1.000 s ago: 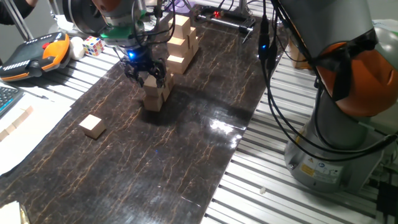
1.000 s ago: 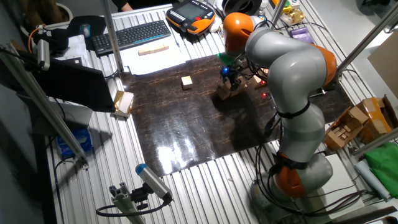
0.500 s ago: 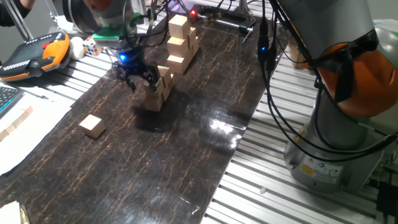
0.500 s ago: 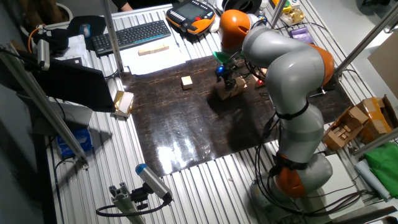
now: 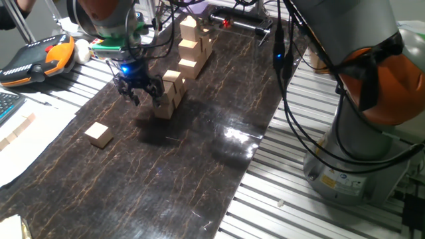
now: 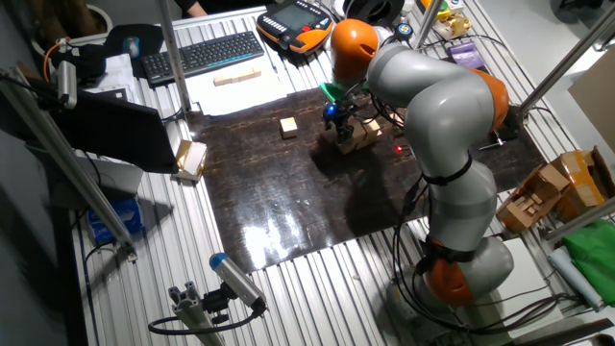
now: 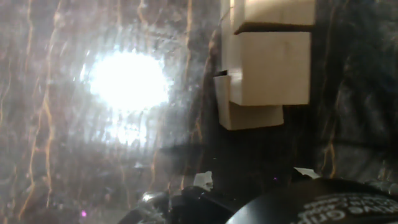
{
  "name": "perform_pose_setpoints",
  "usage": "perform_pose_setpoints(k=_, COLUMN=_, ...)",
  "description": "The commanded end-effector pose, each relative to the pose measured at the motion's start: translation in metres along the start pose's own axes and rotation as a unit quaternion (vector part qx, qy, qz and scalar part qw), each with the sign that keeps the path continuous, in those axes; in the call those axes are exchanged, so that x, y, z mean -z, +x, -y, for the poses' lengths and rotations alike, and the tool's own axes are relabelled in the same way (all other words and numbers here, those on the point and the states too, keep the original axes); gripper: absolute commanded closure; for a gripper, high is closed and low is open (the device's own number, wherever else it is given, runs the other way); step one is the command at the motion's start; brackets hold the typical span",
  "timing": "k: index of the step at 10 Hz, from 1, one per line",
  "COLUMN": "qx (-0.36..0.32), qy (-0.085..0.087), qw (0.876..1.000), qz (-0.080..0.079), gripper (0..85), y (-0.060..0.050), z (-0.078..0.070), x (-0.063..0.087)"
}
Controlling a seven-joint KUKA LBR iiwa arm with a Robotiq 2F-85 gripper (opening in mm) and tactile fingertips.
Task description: Stack the blocks into a pyramid shape
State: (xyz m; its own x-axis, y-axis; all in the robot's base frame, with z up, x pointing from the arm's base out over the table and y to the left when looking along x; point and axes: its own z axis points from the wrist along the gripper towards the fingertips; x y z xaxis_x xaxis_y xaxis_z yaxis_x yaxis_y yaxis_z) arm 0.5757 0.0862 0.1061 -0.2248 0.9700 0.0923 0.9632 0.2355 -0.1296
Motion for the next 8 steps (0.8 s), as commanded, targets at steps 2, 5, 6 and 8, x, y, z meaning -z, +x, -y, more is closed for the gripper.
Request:
perform_pose_setpoints(k=2, qx=0.134, qy=0.018, qw=0.991, qz=0.008, gripper=26.0, y=0.001, z=0.0014, x=0.0005)
perform_pose_setpoints(k=5, qx=0.293, qy=0.043, qw=0.955, qz=0.011, gripper=41.3, y=0.0023, z=0.0036, x=0.0009)
perform_pose_setpoints(k=6, qx=0.34, qy=0.057, qw=0.938, qz=0.016, gripper=48.3, y=0.0028, z=0.0041, x=0.0011)
perform_pose_setpoints(k=8, qx=0.411, qy=0.067, qw=0.909, qz=0.011, gripper=64.7, y=0.0036, z=0.0064, x=0.0011)
